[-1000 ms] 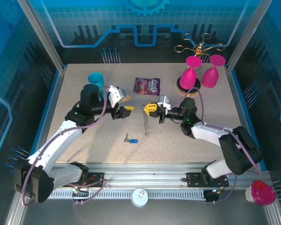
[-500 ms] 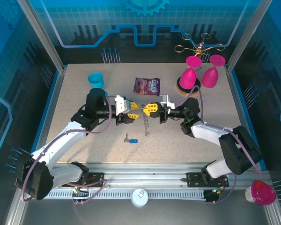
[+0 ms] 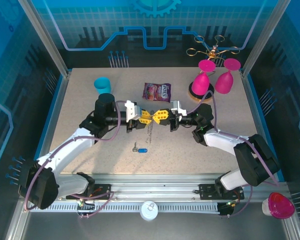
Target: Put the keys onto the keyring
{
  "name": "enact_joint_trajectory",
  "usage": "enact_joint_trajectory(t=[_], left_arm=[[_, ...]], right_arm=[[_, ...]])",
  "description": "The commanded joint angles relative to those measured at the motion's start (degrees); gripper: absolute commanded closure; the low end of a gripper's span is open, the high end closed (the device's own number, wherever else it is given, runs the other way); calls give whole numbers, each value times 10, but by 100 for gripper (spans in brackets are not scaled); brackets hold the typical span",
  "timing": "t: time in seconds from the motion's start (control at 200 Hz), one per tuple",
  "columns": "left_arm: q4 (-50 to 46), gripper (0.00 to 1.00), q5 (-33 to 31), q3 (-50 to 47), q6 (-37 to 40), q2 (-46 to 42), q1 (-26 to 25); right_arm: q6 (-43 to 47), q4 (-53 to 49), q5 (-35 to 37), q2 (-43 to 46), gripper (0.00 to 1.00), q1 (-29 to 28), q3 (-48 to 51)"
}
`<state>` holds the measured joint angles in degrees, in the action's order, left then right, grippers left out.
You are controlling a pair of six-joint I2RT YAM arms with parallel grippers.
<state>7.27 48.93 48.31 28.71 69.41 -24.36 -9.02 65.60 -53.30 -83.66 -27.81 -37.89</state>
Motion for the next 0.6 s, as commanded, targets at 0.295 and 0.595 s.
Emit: enact_joint_trajectory(t=[0.295, 0.595], left_arm=[[32, 94, 19, 3, -10, 2, -7], [9, 100, -73, -5, 54, -24, -17]], right_arm=[[33, -28, -13, -3, 100, -13, -18], [79, -124, 64, 49, 65, 3, 6]])
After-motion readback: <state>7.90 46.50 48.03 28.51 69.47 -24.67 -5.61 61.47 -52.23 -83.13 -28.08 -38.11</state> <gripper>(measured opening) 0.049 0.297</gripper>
